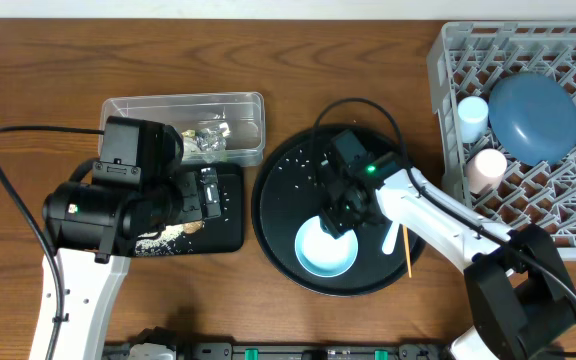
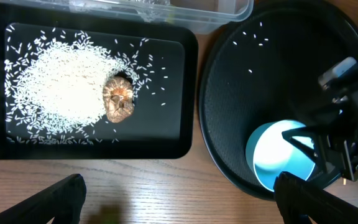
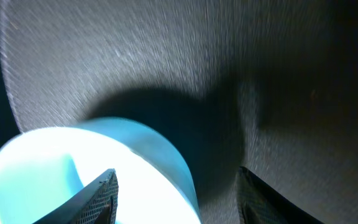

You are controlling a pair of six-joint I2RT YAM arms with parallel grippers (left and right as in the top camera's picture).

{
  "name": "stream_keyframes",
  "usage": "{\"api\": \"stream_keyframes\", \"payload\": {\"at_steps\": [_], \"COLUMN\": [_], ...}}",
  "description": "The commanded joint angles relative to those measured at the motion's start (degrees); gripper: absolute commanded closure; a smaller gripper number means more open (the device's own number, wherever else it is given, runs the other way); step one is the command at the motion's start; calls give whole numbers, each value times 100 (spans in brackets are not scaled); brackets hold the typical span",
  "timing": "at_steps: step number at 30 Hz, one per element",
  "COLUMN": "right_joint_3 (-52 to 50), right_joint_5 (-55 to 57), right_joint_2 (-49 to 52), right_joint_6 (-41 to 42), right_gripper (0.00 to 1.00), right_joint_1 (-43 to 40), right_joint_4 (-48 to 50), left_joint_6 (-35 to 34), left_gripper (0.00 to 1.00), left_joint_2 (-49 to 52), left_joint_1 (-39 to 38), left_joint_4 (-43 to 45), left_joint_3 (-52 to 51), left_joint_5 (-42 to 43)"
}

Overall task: Sort waste into correct bins and load items into the dishwasher rack
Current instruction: 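Move the right gripper to the light-blue bowl and grasp its rim, then carry the light-blue bowl to the rack and place it with right gripper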

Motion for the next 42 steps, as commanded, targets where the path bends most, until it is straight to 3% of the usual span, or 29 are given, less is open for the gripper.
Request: {"api": "stream_keyframes", "payload": {"at_steps": [1, 4, 6, 8, 13, 15, 22, 28, 35, 42], "right_joint_3": [-186, -317, -376, -378, -203, -13, 1259, 2470, 2734, 2730], "right_joint_5": [-33, -31, -33, -31, -33, -31, 437, 3222, 5578, 5858], "right_joint_2": [7, 7, 7, 4, -9, -37, -304, -732, -1139, -970], "right_joint_6": [144, 295, 356, 354, 356, 356, 356, 1657, 2260, 2306], "right_gripper": [46, 53, 71, 84, 88, 99, 99, 99, 99, 99], "right_joint_1": [42, 42, 42, 42, 33, 20, -212, -872, -2739, -4986], "right_joint_4": [9, -11, -9, 0, 0, -101, -997, -2490, -3268, -2726], "left_joint_6": [13, 13, 13, 13, 13, 13, 13, 13, 13, 13], "left_gripper": [2, 2, 2, 2, 2, 2, 2, 2, 2, 2], "left_joint_2": [0, 0, 0, 0, 0, 0, -2, 0, 0, 0], "left_joint_1": [-11, -11, -11, -11, -11, -11, -11, -11, -11, -11], "left_joint_4": [-17, -17, -17, -17, -17, -17, -17, -17, -17, -17], "left_joint_3": [28, 28, 28, 28, 28, 28, 28, 28, 28, 28], "left_joint_5": [-70, -70, -70, -70, -70, -70, -70, -70, -70, -70]}}
